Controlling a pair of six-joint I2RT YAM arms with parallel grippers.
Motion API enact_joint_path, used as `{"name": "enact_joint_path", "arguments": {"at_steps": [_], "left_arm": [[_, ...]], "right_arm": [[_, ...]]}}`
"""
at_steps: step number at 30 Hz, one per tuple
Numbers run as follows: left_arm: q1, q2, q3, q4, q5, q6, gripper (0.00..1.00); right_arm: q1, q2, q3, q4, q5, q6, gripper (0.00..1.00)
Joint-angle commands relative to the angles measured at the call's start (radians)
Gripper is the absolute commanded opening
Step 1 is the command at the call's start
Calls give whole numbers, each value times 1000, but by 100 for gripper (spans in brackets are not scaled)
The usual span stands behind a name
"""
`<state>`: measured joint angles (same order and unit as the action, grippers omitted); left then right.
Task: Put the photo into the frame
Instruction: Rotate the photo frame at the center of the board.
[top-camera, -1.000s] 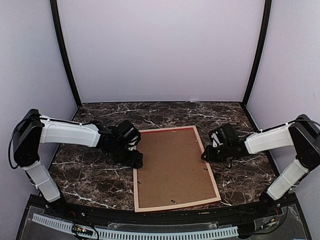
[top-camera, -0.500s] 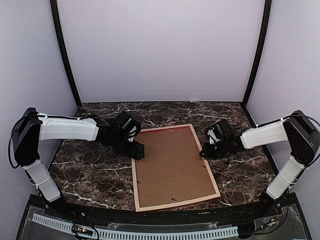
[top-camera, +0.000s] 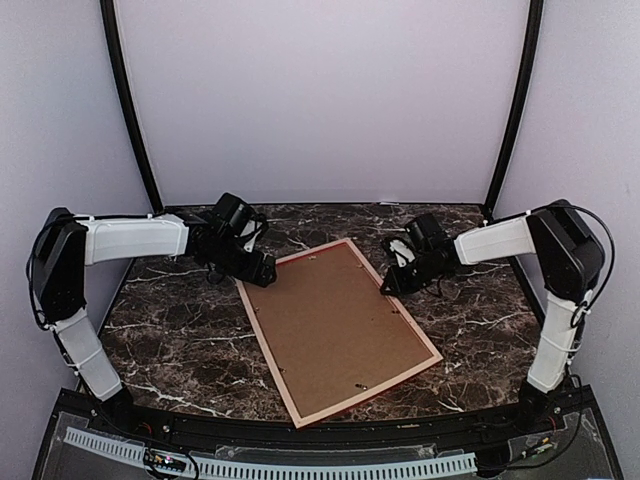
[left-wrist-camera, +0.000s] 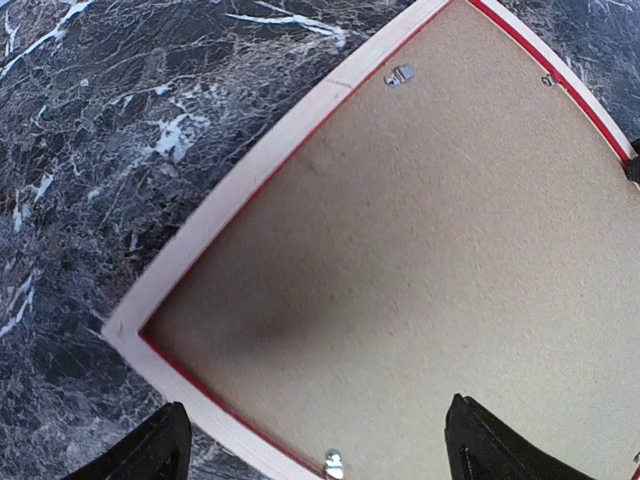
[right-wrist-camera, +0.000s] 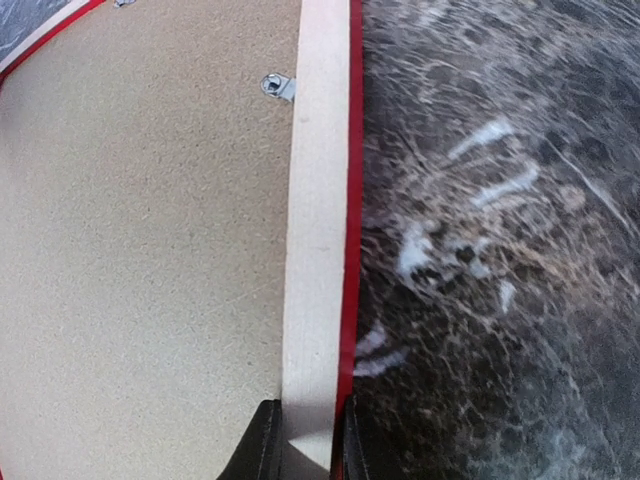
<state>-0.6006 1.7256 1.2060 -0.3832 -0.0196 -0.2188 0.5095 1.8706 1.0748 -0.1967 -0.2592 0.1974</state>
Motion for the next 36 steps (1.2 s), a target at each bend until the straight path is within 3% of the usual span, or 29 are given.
{"name": "enact_joint_path", "arguments": {"at_steps": [1, 4, 9, 13, 18, 20, 29, 36], "left_arm": [[52, 21, 22, 19, 65, 104, 91], [78, 42, 35, 34, 79, 145, 91], [101, 113, 95, 23, 72, 209, 91], [116, 160, 138, 12, 110, 268, 92], [123, 228, 205, -9, 156, 322, 91], [125, 251, 230, -23, 159, 336, 91], [146, 322, 293, -31, 196, 364, 88], [157, 381, 342, -52, 239, 381, 70]], "right_arm": [[5, 97, 93, -84, -151, -185, 7], [9, 162, 166, -135, -173, -254, 13], [7, 178, 209, -143, -149, -281, 37], [-1, 122, 206, -140, -109, -261, 59], [-9, -24, 162, -140, 0, -217, 76], [-9, -100, 134, -136, 42, -199, 97], [-23, -474, -28, -71, 136, -106, 99], [-37, -642, -163, -73, 147, -20, 99]]}}
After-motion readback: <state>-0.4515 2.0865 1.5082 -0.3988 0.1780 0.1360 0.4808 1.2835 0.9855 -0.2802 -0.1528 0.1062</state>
